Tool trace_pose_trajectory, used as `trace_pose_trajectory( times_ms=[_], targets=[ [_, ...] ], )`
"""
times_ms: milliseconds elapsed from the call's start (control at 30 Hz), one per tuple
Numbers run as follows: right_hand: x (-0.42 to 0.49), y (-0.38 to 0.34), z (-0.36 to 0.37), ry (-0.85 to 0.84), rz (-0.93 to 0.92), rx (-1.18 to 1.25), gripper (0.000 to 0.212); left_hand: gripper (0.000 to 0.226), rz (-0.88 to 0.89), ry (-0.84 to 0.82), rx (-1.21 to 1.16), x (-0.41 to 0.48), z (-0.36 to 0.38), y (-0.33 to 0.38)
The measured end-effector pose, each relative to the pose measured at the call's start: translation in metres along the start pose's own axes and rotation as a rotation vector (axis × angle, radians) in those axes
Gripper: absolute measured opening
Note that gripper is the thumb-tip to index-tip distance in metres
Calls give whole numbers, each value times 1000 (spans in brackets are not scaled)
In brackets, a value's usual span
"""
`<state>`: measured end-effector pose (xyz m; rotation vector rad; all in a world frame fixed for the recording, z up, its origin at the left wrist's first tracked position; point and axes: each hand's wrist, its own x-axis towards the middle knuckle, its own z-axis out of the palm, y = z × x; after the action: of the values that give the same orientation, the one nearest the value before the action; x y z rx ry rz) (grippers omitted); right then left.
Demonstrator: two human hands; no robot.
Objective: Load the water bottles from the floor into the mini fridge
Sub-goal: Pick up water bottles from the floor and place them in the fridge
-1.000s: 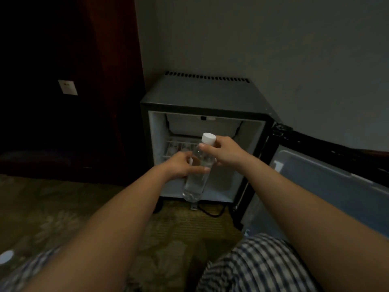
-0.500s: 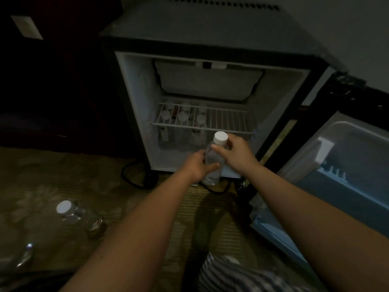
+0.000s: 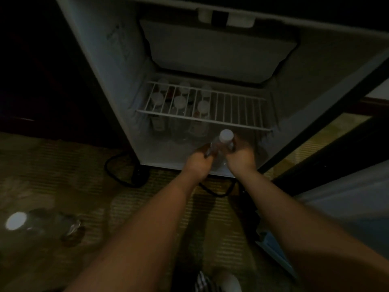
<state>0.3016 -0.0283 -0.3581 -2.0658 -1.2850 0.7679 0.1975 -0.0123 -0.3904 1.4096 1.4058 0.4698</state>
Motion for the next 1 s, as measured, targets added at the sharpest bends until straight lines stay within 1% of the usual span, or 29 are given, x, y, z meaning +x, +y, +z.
trace_pose_trajectory(
  times_ms=[100, 200, 333, 400, 467, 533, 600, 700, 800, 833, 900, 967, 1000],
  targets=[
    [15, -7, 2, -39, 58, -89, 37, 34, -103, 42, -205, 11, 6, 7],
    [19, -7, 5, -63, 66, -128, 41, 31, -175, 134, -464, 14, 16, 1],
    [17, -1, 16, -88, 73, -99, 51, 22, -236, 199, -571, 15, 26, -14],
    [23, 0, 17, -85, 71, -106, 50, 29, -274, 217, -613, 25, 27, -15],
    [28, 1, 17, -66, 64, -119, 47, 30, -255, 182, -587, 33, 27, -13],
    [32, 1, 18, -40, 60, -115, 42, 26, -214, 124, -441, 43, 28, -12],
    [38, 1, 18, -22, 59, -109, 39, 31, -172, 102, -280, 51, 26, -8],
    [49, -1, 15, -76, 86, -14, 42, 40, -124, 39, -141, 59, 19, 1],
    [61, -5, 15, -85, 77, 84, 56, 46, -90, -48, -136, 65, 24, 11],
    [63, -6, 16, -77, 92, 120, 58, 46, -82, -55, -132, 67, 26, 13],
    [70, -8, 16, -104, 143, 191, 50, 45, -80, -15, -205, 73, 29, 17],
    [72, -10, 14, -191, 227, 243, 44, 42, -106, 30, -313, 78, 32, 18],
    [72, -10, 11, -188, 214, 240, 44, 41, -125, 38, -361, 81, 36, 18]
  ],
)
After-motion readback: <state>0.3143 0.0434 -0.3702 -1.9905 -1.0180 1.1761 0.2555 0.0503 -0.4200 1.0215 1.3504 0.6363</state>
